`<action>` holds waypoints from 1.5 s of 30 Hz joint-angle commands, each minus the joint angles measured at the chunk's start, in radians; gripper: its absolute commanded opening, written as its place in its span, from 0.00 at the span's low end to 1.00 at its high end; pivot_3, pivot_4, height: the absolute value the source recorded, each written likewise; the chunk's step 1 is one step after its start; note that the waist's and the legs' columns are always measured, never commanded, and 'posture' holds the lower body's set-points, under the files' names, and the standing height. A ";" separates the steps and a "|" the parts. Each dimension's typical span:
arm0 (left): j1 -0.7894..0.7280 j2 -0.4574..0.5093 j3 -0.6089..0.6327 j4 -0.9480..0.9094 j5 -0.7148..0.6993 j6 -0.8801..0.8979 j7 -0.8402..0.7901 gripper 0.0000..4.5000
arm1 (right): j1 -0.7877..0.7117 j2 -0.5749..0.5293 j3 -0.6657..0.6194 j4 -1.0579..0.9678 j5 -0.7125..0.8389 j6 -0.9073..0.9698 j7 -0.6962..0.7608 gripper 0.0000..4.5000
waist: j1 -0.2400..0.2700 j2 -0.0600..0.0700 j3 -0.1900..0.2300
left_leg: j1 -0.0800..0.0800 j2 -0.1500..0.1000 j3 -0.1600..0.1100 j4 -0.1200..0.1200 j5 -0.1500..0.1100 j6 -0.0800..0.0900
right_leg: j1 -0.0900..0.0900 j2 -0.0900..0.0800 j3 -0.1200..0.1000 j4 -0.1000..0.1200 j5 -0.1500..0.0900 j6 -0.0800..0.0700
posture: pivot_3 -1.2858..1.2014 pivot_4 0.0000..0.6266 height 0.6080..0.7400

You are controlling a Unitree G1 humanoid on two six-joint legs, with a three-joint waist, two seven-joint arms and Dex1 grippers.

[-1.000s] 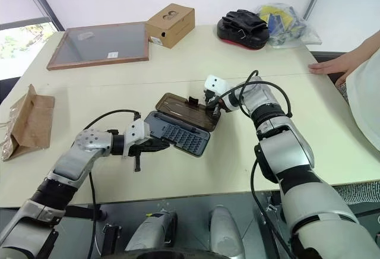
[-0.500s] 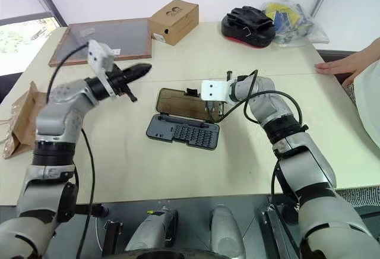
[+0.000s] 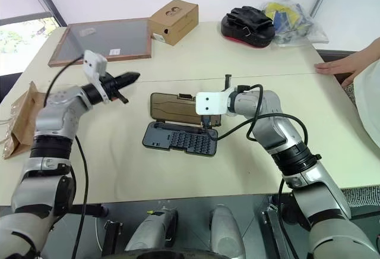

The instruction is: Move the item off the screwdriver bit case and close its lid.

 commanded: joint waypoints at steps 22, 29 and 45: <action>-0.059 -0.084 -0.097 0.292 0.163 -0.291 -0.105 0.00 | 0.018 0.000 -0.015 -0.113 0.018 0.090 0.031 0.87 | 0.002 -0.001 0.000 | -0.001 0.000 0.000 0.001 0.000 0.001 | 0.000 0.000 -0.001 0.000 0.000 0.000 | 0.52 0.24 1.00; -0.024 -0.059 -0.095 0.217 0.153 -0.292 -0.128 0.00 | -0.061 -0.042 -0.182 -0.132 0.219 0.400 0.179 0.97 | 0.003 -0.001 0.001 | -0.003 0.000 -0.001 0.001 0.000 0.001 | -0.001 0.000 -0.001 0.000 0.000 0.000 | 0.52 0.24 1.00; 0.066 -0.008 -0.080 -0.095 0.082 -0.164 -0.215 0.00 | -0.029 -0.106 -0.459 -0.268 0.583 0.845 0.081 0.97 | 0.012 -0.001 0.001 | -0.014 0.000 -0.001 0.003 0.000 0.001 | -0.014 -0.002 -0.001 0.002 0.001 0.000 | 0.52 0.24 1.00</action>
